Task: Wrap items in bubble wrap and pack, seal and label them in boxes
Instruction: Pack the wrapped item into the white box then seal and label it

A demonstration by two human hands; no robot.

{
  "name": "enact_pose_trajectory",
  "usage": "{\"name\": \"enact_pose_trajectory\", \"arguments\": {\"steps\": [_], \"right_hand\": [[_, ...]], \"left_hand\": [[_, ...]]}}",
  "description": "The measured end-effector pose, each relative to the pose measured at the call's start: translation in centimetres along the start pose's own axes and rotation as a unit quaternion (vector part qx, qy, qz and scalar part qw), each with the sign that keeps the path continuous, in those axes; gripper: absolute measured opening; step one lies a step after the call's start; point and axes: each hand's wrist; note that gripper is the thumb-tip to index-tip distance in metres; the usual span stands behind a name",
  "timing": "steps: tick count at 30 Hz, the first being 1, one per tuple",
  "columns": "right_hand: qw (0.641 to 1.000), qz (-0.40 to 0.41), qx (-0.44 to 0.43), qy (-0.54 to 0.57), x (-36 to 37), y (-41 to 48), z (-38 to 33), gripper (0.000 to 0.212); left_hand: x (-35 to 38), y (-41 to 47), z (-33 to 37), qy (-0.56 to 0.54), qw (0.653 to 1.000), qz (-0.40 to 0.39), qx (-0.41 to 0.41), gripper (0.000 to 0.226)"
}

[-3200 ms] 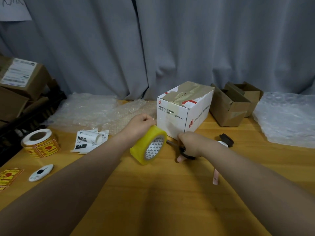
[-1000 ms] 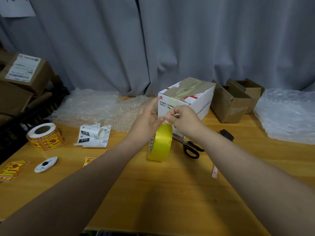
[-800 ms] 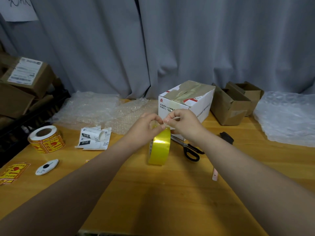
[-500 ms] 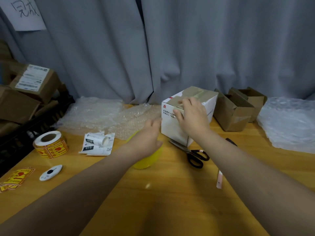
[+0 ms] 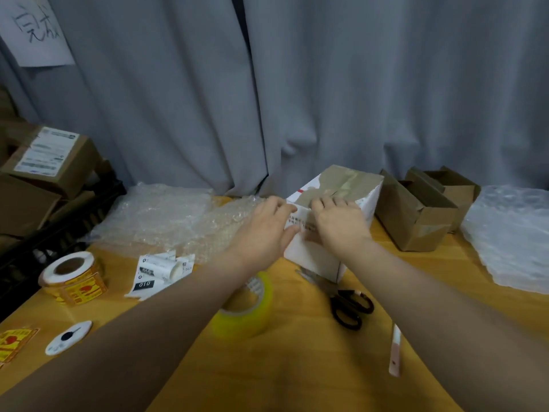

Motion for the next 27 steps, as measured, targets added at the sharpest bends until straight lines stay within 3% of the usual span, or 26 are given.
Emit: {"name": "enact_pose_trajectory", "arguments": {"steps": [3, 7, 10, 14, 17, 19, 21, 23, 25, 27], "right_hand": [[0.994, -0.017, -0.017, 0.106, -0.9, -1.1, 3.6, 0.065], [0.987, -0.037, 0.023, 0.152, -1.7, -3.3, 7.7, 0.067], [0.963, -0.069, 0.068, 0.250, -1.7, -4.6, 9.4, 0.061], [0.918, -0.011, 0.150, 0.367, -2.3, -5.3, 8.9, 0.060], [0.942, -0.025, 0.177, 0.285, -4.0, -4.5, 7.0, 0.062], [0.972, -0.063, 0.142, 0.178, -4.9, -3.5, 5.6, 0.073], [0.983, -0.092, 0.111, 0.115, -5.1, -2.5, 4.6, 0.066], [0.987, -0.095, 0.085, 0.101, -5.2, -1.7, 4.3, 0.052], [0.986, -0.108, 0.068, 0.108, -5.1, -1.2, 5.0, 0.049], [0.977, -0.125, 0.091, 0.148, -4.8, -1.4, 6.6, 0.045]], "left_hand": [[0.3, 2.7, 0.6, -0.034, 0.998, -0.012, 0.056, 0.040], [1.5, 5.1, 3.9, -0.071, 0.982, -0.134, 0.115, 0.041], [3.5, 7.0, 5.3, -0.079, 0.971, -0.206, 0.095, 0.045], [6.1, 10.5, 4.9, -0.016, 0.971, -0.235, 0.044, 0.053], [7.8, 13.5, 1.9, 0.051, 0.972, -0.226, 0.031, 0.052], [8.8, 15.3, -0.2, 0.077, 0.966, -0.246, 0.023, 0.052], [9.2, 16.6, -1.3, 0.063, 0.957, -0.283, -0.024, 0.061], [9.4, 17.4, -1.7, -0.004, 0.952, -0.291, -0.095, 0.072], [9.1, 17.6, -1.9, -0.051, 0.951, -0.248, -0.176, 0.094], [8.6, 17.2, -2.3, -0.063, 0.950, -0.205, -0.227, 0.095]]}}
Point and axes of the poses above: each hand's wrist, its own y-axis towards the middle knuckle, its own x-axis out of the palm, z = x × y, and after that the axes turned 13 degrees about z, right-handed
